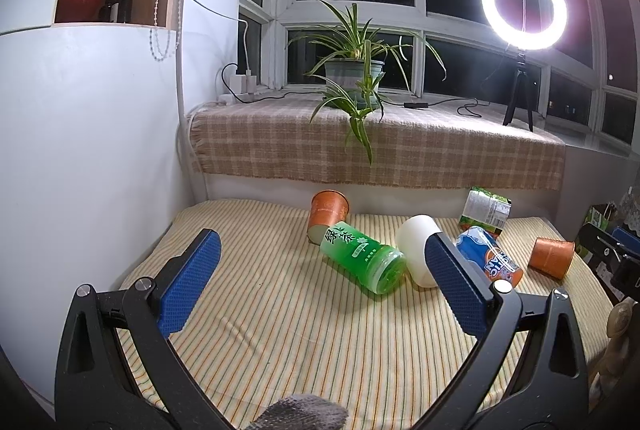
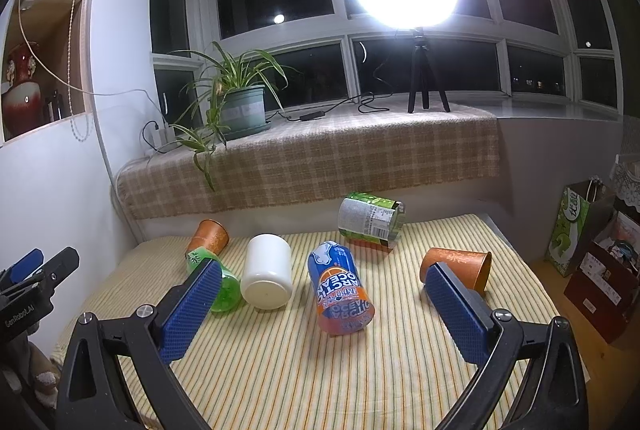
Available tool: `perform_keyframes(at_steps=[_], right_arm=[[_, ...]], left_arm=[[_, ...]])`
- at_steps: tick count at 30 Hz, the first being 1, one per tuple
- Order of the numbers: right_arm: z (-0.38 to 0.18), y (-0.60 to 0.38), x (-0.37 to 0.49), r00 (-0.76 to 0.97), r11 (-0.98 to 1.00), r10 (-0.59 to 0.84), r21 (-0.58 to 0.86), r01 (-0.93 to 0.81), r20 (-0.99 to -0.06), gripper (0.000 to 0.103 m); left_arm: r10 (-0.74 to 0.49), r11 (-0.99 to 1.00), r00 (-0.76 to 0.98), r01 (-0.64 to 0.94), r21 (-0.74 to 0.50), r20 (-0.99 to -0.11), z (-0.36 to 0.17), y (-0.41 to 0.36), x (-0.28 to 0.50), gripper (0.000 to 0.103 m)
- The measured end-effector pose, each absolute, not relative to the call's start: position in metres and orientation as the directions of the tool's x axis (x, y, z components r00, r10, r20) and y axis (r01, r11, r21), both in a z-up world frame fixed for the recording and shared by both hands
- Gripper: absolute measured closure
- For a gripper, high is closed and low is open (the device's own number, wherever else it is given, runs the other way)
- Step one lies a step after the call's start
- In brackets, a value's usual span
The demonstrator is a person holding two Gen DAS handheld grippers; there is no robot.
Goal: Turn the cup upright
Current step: 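Move the left gripper down to the orange paper cup beside the green bottle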
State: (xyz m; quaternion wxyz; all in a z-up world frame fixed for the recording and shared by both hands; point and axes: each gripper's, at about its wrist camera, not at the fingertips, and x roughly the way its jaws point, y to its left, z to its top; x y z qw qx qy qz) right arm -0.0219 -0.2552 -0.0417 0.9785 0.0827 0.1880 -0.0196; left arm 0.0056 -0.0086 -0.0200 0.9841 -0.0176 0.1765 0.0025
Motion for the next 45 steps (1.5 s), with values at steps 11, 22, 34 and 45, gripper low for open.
perform_keyframes(at_steps=[11,22,34,45], right_arm=[[-0.051,-0.261,-0.016,0.918,0.983,-0.018,0.161,0.088,-0.397,0.0],[-0.077,-0.278,-0.007,0.88,0.974,-0.052,0.172,0.15,-0.472,0.0],[-0.094,-0.297,0.0,0.847,0.963,-0.096,0.166,0.211,-0.523,0.0],[-0.107,-0.312,0.011,0.819,0.952,-0.116,0.173,0.254,-0.562,0.0]], left_arm=[[-0.05,0.999,0.894,0.04,-0.031,-0.444,-0.032,0.005,0.04,0.0],[-0.163,0.984,0.762,0.079,-0.161,-0.627,-0.051,0.047,0.14,0.003],[-0.359,0.917,0.575,0.074,-0.391,-0.735,-0.09,0.059,0.252,0.015],[-0.396,0.907,0.494,0.081,-0.412,-0.774,-0.118,0.047,0.317,0.019]])
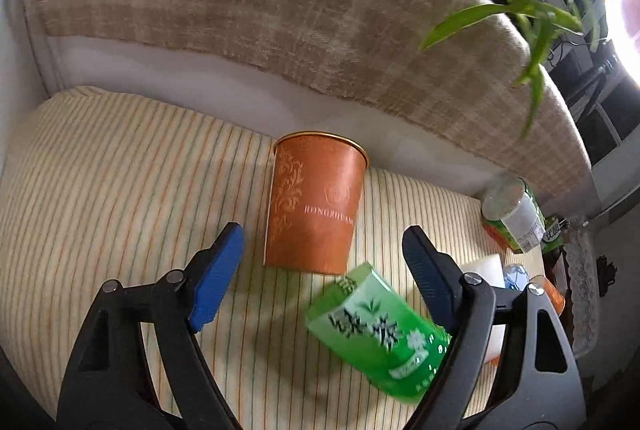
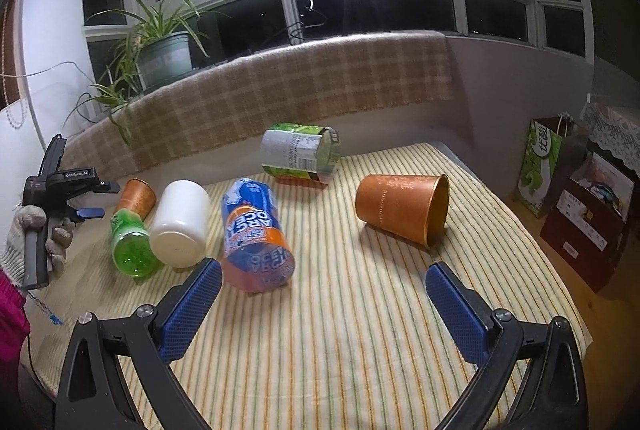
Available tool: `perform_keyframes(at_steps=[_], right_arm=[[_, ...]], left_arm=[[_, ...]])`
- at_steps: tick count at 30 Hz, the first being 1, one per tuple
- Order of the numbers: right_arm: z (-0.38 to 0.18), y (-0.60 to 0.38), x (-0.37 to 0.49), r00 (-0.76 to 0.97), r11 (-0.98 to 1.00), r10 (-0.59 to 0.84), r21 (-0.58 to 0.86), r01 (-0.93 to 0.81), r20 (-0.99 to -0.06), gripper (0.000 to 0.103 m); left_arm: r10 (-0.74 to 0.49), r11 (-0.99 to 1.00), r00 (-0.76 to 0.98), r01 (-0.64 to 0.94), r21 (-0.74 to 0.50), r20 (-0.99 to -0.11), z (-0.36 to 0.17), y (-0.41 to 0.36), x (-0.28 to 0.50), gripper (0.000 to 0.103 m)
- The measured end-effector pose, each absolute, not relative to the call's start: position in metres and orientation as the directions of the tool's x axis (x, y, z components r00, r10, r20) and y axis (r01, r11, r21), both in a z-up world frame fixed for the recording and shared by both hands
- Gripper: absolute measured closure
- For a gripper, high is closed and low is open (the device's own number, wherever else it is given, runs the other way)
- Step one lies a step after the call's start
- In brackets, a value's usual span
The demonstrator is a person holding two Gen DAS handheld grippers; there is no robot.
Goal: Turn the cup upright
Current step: 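Move the left gripper down to the orange paper cup beside the green bottle, then close the left gripper around the orange paper cup's body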
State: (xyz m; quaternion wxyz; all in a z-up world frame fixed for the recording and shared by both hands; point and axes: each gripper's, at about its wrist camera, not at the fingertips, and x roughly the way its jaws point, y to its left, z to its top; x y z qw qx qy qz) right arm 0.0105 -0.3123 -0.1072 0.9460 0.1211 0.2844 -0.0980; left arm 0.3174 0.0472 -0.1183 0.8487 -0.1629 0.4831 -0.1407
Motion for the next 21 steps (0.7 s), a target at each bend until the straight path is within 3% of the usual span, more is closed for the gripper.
perform_keyframes(at_steps=[12,16,21], right_arm=[[-0.116,-0.318,0.021,0.8,0.944,-0.113,0.187,0.271,-0.589,0.0],[-0.116,-0.319,0.021,0.798,0.943,-0.115,0.187,0.274,-0.591,0.0],[-0.117,-0.322,0.021,0.796,0.94,-0.109,0.199,0.277,-0.596,0.0]], left_arm=[[-0.403,0.909,0.451,0.099,-0.404,-0.796,-0.141,0.033,0.341,0.02],[-0.397,0.913,0.444,0.103,-0.394,-0.804,-0.145,0.03,0.345,0.028],[-0.38,0.921,0.441,0.095,-0.379,-0.813,-0.148,0.028,0.349,0.029]])
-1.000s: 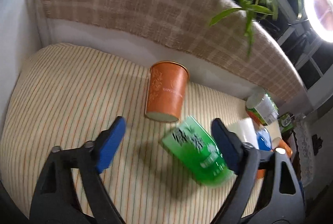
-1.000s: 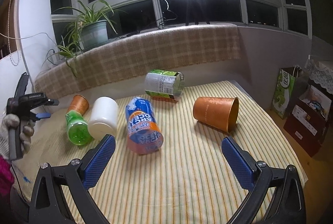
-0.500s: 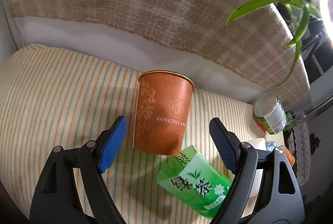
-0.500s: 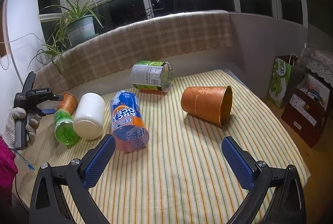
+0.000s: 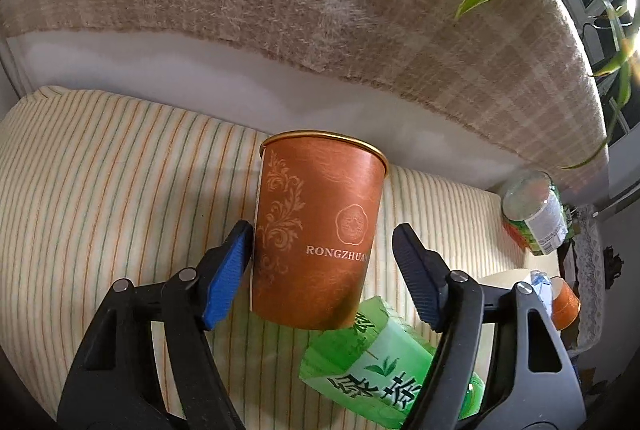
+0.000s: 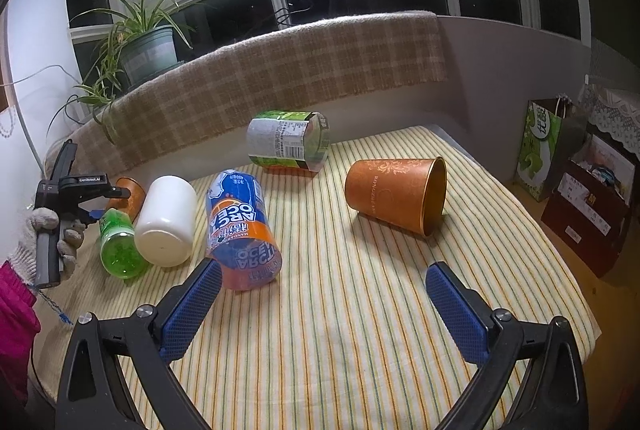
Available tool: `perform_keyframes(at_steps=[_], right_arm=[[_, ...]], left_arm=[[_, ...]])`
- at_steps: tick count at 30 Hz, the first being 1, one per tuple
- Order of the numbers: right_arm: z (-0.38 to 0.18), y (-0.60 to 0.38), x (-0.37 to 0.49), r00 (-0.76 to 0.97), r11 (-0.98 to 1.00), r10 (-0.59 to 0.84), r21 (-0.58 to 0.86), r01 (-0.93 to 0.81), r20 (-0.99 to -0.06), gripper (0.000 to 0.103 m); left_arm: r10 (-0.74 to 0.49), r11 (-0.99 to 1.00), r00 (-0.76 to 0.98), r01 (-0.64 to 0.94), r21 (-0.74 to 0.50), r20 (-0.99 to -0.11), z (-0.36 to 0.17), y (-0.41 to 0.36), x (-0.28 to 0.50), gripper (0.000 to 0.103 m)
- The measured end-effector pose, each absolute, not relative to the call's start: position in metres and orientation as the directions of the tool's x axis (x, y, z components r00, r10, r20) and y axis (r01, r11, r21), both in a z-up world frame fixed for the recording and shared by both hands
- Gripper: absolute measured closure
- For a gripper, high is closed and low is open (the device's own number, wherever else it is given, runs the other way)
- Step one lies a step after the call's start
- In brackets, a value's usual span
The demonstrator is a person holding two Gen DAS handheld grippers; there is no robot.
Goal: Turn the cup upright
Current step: 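Close the left gripper around the orange paper cup's body, then lift the orange cup with the left gripper and turn it rim up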
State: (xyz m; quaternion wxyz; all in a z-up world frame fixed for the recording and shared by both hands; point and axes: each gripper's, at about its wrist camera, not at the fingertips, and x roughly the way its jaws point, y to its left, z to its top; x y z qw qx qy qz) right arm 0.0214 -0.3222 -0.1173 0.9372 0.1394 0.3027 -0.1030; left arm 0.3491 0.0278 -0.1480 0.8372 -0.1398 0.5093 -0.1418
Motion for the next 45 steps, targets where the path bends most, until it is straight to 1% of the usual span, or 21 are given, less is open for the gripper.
perform_keyframes(at_steps=[1,3,6,19,25,31,35,39,41,45], right_arm=[[-0.118,-0.323,0.021,0.796,0.939,-0.108,0.201,0.278,-0.596,0.0],[-0.118,-0.324,0.021,0.795,0.938,-0.109,0.202,0.28,-0.596,0.0],[-0.117,-0.325,0.02,0.796,0.937,-0.112,0.203,0.284,-0.595,0.0],[-0.115,-0.321,0.015,0.804,0.939,-0.097,0.214,0.269,-0.586,0.0],[-0.11,-0.318,0.008,0.817,0.94,-0.081,0.228,0.252,-0.571,0.0],[-0.105,-0.312,-0.002,0.833,0.945,-0.056,0.24,0.222,-0.55,0.0],[-0.103,-0.31,-0.007,0.84,0.946,-0.038,0.251,0.205,-0.542,0.0],[-0.103,-0.309,-0.011,0.844,0.947,-0.024,0.258,0.19,-0.537,0.0],[-0.102,-0.308,-0.013,0.845,0.948,-0.02,0.259,0.187,-0.534,0.0],[-0.101,-0.31,-0.018,0.849,0.948,-0.02,0.26,0.184,-0.529,0.0]], left_arm=[[-0.378,0.921,0.441,0.095,-0.377,-0.814,-0.149,0.025,0.35,0.031],[-0.376,0.923,0.434,0.094,-0.374,-0.819,-0.152,0.024,0.351,0.039],[-0.381,0.92,0.436,0.088,-0.383,-0.815,-0.151,0.027,0.351,0.039],[-0.328,0.936,0.496,0.055,-0.348,-0.804,-0.133,0.059,0.333,0.039],[-0.301,0.941,0.516,0.027,-0.337,-0.802,-0.129,0.087,0.302,0.039],[-0.276,0.948,0.553,0.021,-0.318,-0.786,-0.119,0.106,0.245,0.039],[-0.298,0.943,0.574,0.054,-0.327,-0.763,-0.108,0.101,0.199,0.039],[-0.333,0.935,0.577,0.1,-0.34,-0.746,-0.104,0.08,0.157,0.039],[-0.378,0.918,0.572,0.132,-0.373,-0.728,-0.102,0.063,0.137,0.039],[-0.445,0.889,0.543,0.17,-0.426,-0.712,-0.105,0.024,0.12,0.039]])
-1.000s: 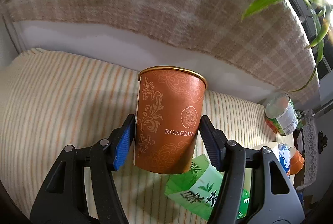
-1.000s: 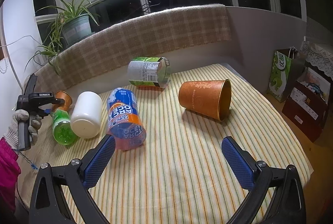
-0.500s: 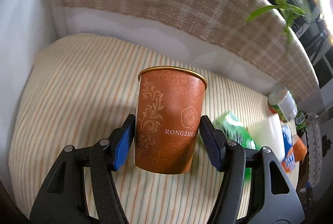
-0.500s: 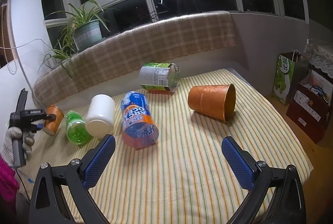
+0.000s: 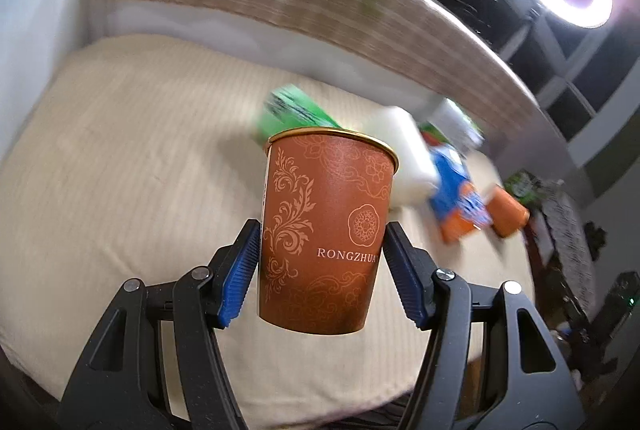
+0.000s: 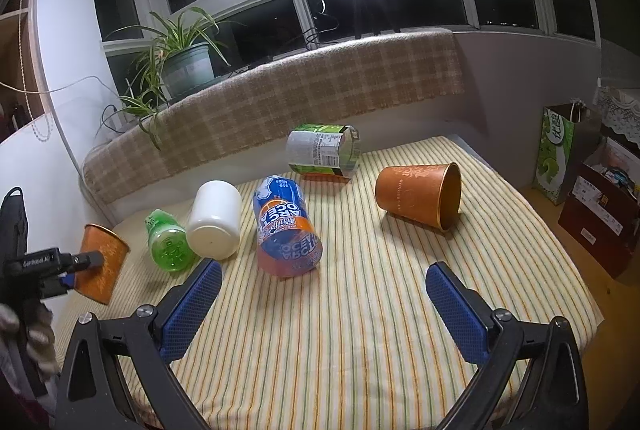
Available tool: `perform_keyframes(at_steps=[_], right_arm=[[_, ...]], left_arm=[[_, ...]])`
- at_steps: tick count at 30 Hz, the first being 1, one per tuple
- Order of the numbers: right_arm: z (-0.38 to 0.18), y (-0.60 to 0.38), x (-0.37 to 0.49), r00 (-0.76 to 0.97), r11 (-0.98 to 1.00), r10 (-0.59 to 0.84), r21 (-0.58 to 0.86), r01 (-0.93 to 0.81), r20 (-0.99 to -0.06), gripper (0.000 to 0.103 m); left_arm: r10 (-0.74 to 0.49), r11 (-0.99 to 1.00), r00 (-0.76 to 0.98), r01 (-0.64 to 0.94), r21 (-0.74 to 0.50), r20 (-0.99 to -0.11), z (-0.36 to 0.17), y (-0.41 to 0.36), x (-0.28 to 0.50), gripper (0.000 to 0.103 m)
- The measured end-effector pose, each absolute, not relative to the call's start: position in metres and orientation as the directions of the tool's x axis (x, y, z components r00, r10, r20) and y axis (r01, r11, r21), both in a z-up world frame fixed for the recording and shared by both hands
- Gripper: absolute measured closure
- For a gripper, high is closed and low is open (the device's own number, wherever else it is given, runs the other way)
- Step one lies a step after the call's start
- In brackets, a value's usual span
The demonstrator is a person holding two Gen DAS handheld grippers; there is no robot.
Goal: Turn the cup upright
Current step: 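Lift the orange cup with the left gripper and turn it rim up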
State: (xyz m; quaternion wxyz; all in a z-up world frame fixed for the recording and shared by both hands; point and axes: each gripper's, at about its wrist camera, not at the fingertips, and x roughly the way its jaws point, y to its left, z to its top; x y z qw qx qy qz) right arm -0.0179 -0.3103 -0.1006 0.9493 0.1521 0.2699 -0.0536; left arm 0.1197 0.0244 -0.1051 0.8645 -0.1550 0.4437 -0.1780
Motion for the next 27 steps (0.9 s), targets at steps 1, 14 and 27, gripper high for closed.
perform_keyframes(at_steps=[1,14,27], right_arm=[[-0.1,-0.311,-0.019,0.849,0.948,-0.021,0.26,0.185,-0.527,0.0],[-0.101,-0.325,-0.032,0.843,0.942,-0.041,0.261,0.212,-0.537,0.0],[-0.105,-0.322,-0.027,0.827,0.945,-0.01,0.265,0.191,-0.562,0.0]], left_arm=[[-0.462,0.88,0.535,0.178,-0.44,-0.707,-0.106,0.015,0.115,0.039],[-0.536,0.837,0.456,0.175,-0.518,-0.711,-0.139,-0.067,0.111,0.039],[-0.523,0.847,0.445,0.172,-0.503,-0.727,-0.149,-0.071,0.114,0.038]])
